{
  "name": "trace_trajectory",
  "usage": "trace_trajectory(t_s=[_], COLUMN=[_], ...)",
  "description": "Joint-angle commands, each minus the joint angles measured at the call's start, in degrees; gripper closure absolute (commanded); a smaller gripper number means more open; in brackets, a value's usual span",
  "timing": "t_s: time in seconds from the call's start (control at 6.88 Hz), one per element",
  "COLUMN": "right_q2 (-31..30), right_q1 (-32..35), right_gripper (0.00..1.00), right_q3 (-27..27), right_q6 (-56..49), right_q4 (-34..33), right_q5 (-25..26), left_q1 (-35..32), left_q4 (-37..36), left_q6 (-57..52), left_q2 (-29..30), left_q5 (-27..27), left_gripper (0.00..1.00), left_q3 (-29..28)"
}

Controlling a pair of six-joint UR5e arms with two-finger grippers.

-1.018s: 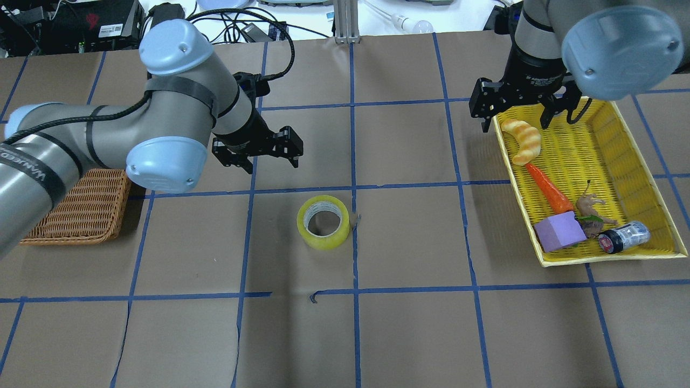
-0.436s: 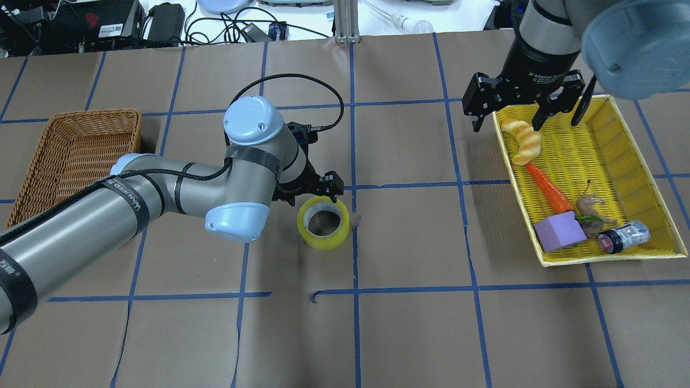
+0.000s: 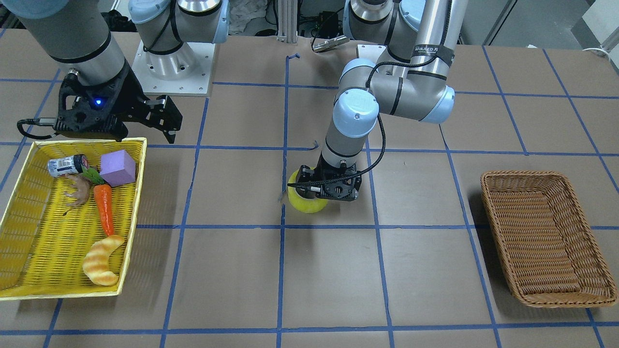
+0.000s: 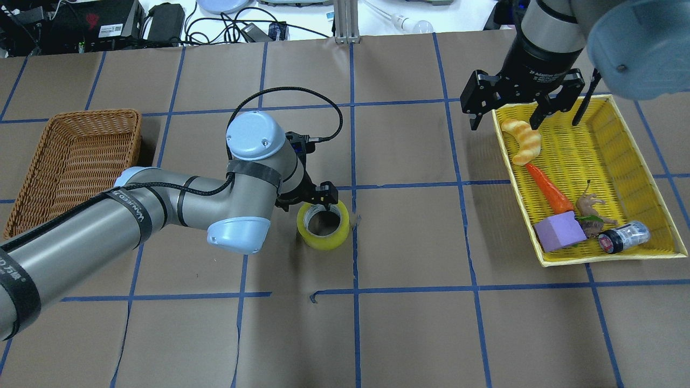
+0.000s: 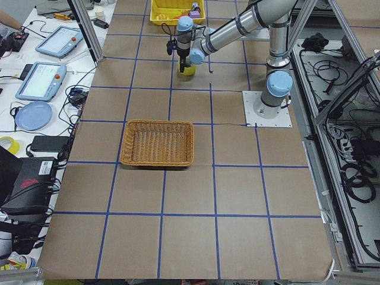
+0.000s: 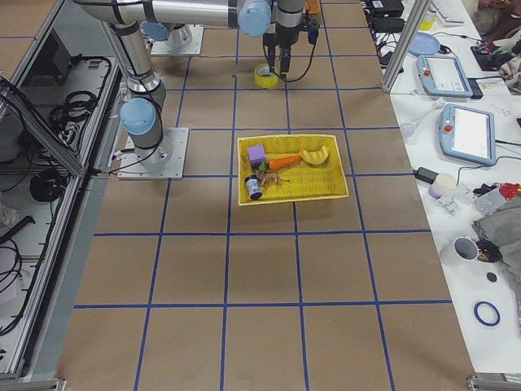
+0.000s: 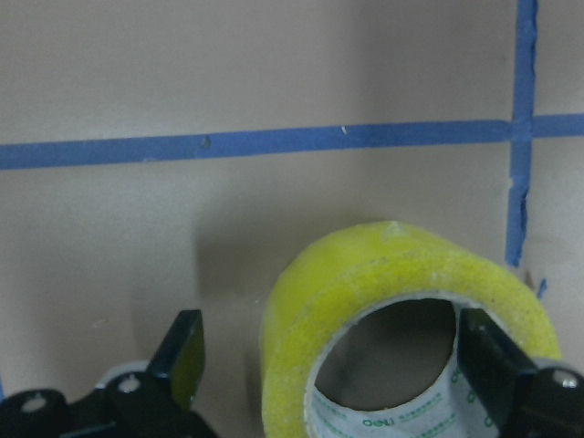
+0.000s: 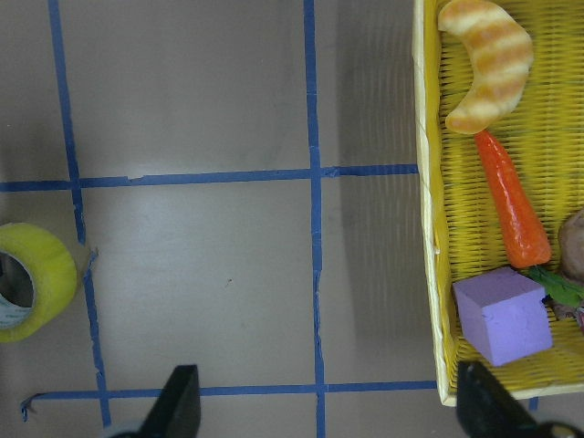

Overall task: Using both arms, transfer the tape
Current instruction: 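Grasp the tape roll rim with the left gripper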

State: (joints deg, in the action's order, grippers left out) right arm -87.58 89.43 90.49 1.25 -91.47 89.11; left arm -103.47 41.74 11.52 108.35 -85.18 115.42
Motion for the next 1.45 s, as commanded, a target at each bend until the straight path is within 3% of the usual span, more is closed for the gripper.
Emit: trace_trajectory(t_s=[0.0, 0.15, 0.29, 0.44, 0.58, 0.73, 1.02, 1.31], right_q2=[-0.1, -0.2, -0.3, -0.3, -0.3, -0.3, -0.3, -0.3], right_q1=[0.0, 0.0, 0.0, 0.0, 0.0, 0.0, 0.0, 0.0], right_gripper=[0.00, 0.00, 0.00, 0.00, 0.00, 0.00, 0.00, 0.00], right_q3=[0.0, 0.0, 0.0, 0.1, 0.1, 0.1, 0.1, 0.2], right_q6=[0.2, 0.2, 0.3, 0.4, 0.5, 0.5, 0.5, 0.2], right_q4=[-0.2, -0.5, -0.5, -0.5, -0.5, -0.5, -0.6, -0.6], right_q5=[0.5, 0.5, 0.5, 0.5, 0.5, 0.6, 1.2, 4.1], left_q1=[-0.1, -0.1, -0.1, -0.2, -0.1, 0.0, 2.6, 13.6], left_q4=[0.3, 0.4, 0.9, 1.6, 1.5, 1.3, 2.7, 14.3], left_q6=[0.1, 0.4, 0.8, 1.1, 1.1, 1.5, 0.4, -12.5], left_q2=[0.2, 0.3, 0.3, 0.3, 0.1, -0.9, -2.9, -6.5], left_q5=[-1.5, -1.7, -1.7, -1.8, -1.7, -1.9, -5.0, -6.0], left_gripper=[0.10, 0.45, 0.71, 0.79, 0.94, 1.00, 1.00, 1.00], left_q3=[0.2, 0.2, 0.3, 1.8, 2.9, 2.4, 1.0, -5.6])
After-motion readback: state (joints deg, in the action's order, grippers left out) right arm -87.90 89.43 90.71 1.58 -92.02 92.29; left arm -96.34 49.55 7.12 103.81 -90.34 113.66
